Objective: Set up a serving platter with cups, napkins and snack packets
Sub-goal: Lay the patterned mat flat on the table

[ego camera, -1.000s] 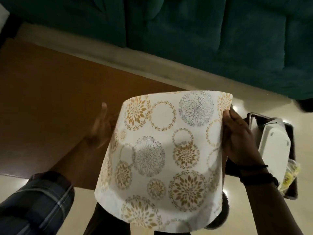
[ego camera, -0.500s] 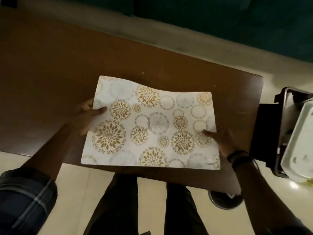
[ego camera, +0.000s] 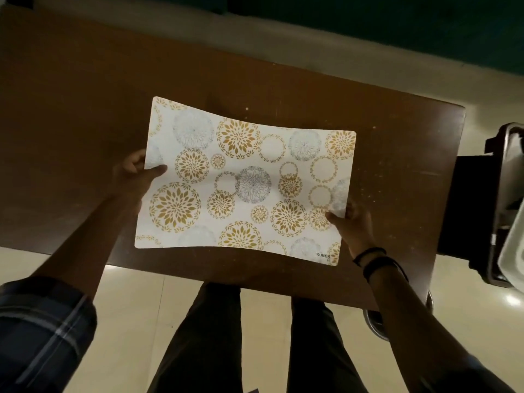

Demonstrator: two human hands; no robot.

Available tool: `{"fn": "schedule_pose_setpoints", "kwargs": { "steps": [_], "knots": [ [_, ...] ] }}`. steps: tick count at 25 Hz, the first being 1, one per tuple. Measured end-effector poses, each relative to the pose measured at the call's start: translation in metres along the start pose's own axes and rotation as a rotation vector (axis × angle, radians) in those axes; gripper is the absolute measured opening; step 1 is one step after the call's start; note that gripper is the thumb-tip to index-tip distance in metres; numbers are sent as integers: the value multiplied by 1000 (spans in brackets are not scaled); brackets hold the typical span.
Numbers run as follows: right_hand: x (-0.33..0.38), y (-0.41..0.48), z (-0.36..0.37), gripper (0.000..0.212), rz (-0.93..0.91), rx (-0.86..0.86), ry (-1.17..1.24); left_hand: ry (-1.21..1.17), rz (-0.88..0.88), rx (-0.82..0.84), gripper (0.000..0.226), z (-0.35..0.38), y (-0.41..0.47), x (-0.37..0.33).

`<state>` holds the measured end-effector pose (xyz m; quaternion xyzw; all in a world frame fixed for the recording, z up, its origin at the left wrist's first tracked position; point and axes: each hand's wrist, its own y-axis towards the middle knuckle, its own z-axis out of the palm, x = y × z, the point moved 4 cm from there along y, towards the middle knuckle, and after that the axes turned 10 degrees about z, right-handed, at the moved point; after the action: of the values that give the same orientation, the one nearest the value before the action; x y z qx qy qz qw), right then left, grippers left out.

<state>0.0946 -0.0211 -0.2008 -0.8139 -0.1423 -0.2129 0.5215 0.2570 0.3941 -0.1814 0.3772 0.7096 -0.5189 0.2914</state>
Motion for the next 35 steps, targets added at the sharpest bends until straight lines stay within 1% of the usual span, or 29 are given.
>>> {"fn": "schedule_pose_setpoints", "kwargs": {
  "steps": [2,5,7,9,11,13,14,16,18,20,22,26,30,33,35],
  "knots": [
    [4,-1,4,46,-32,-34,-8,33,39,54,52,-4,1,3],
    [5,-1,8,62,-57,-124,-87,56,102,128,54,-6,3,7],
    [3,-2,11,75,-83,-162,-145,85,131,143,66,-6,5,10],
    [2,-4,16,86,-154,-225,-357,152,173,182,84,-5,6,13],
    [0,-9,27,89,-251,-240,-555,375,279,267,92,-1,3,20],
    [-3,-15,43,88,-331,-164,-682,678,382,362,97,6,-5,32],
    [-6,-16,52,88,-366,-126,-740,779,404,399,100,11,-10,38],
    [-12,-16,66,87,-398,-80,-832,877,423,466,105,20,-21,49],
    [-19,-13,75,86,-371,-63,-893,920,431,538,109,27,-29,60],
    [-25,-8,76,86,-305,-60,-920,907,434,640,112,32,-35,68],
    [-31,-4,71,86,-261,-72,-930,861,429,699,113,37,-38,72],
    [-35,-1,61,86,-288,-77,-930,853,435,678,107,44,-34,70],
    [-34,-1,59,88,-317,-61,-910,882,405,639,101,50,-37,66],
    [-30,-4,51,90,-322,-92,-834,900,398,586,95,60,-47,56],
    [-27,-8,42,90,-329,-109,-767,897,424,579,91,77,-60,47]
  ]
}}
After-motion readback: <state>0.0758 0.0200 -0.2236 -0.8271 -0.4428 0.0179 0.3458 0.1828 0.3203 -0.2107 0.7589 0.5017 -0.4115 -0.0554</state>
